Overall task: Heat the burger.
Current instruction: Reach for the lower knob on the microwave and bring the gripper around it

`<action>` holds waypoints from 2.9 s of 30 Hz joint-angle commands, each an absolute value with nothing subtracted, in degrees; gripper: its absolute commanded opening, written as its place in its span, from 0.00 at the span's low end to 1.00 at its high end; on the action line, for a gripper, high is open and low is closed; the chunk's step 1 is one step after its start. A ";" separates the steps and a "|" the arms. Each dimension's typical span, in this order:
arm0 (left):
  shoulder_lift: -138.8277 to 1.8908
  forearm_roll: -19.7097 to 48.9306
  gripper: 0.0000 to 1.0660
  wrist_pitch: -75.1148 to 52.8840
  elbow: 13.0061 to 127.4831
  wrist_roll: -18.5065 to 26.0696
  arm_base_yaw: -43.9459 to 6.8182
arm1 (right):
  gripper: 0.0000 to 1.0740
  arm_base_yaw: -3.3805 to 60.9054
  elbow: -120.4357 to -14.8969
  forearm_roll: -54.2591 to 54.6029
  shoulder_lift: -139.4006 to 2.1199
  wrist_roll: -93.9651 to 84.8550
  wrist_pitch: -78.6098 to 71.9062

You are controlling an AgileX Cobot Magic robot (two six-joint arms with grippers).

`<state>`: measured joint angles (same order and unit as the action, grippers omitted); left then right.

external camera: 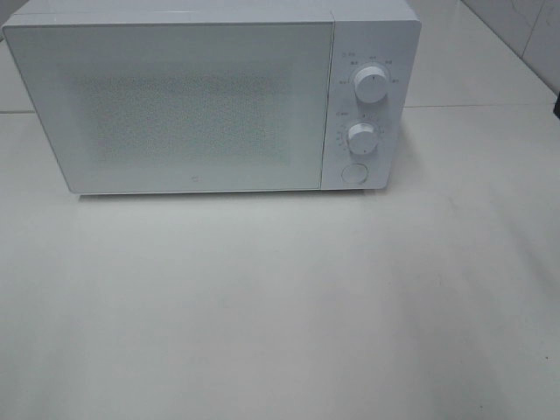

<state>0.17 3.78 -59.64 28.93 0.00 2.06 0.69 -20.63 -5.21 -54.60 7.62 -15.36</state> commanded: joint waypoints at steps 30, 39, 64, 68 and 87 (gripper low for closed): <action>1.55 4.24 0.92 -59.36 28.88 0.00 2.23 | 0.68 34.89 -12.89 41.08 -85.71 -18.62 -69.04; 1.55 4.24 0.92 -59.36 28.88 0.00 2.23 | 0.68 44.98 -16.04 50.76 -91.39 -20.74 -73.40; 1.49 4.24 0.92 -59.36 28.88 0.00 2.23 | 0.68 46.58 -24.01 50.59 -100.61 -15.64 -73.57; 1.49 4.24 0.92 -59.36 28.88 0.00 2.23 | 0.68 46.58 -26.18 49.85 -102.67 -15.64 -73.34; 1.49 4.24 0.92 -59.36 28.88 0.00 2.23 | 0.68 41.60 -36.61 43.66 -109.89 -15.64 -69.73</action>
